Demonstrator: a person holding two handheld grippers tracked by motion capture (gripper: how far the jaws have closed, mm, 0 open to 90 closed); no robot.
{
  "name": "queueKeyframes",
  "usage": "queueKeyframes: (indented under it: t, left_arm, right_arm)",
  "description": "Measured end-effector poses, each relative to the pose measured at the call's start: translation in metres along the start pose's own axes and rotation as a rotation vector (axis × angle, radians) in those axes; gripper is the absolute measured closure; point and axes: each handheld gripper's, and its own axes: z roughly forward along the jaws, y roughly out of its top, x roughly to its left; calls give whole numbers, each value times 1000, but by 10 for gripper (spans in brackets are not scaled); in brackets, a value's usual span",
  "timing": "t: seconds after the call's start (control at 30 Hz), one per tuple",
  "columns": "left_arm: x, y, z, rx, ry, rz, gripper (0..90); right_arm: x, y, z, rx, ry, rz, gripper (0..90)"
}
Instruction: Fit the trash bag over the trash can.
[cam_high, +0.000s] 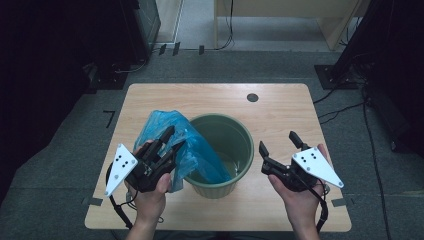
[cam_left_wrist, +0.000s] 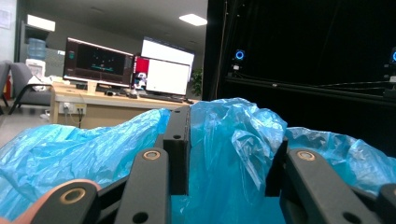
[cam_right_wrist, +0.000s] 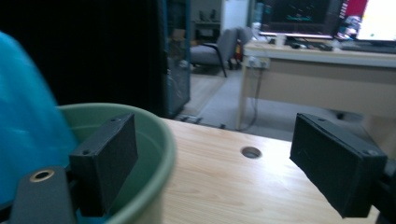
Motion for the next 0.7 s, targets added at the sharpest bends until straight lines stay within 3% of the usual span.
queueKeyframes:
  t: [0.07, 0.33, 0.7]
  left_arm:
    - [-3, -1, 1, 1, -4, 2, 645]
    - [-12, -8, 7, 21, -13, 20, 645]
    - [-21, -17, 13, 43, 13, 29, 636]
  right_arm:
    - [9, 2, -4, -25, 37, -6, 219]
    - [37, 10, -16, -82, 141, -35, 264]
    - [66, 13, -27, -133, 282, -60, 374]
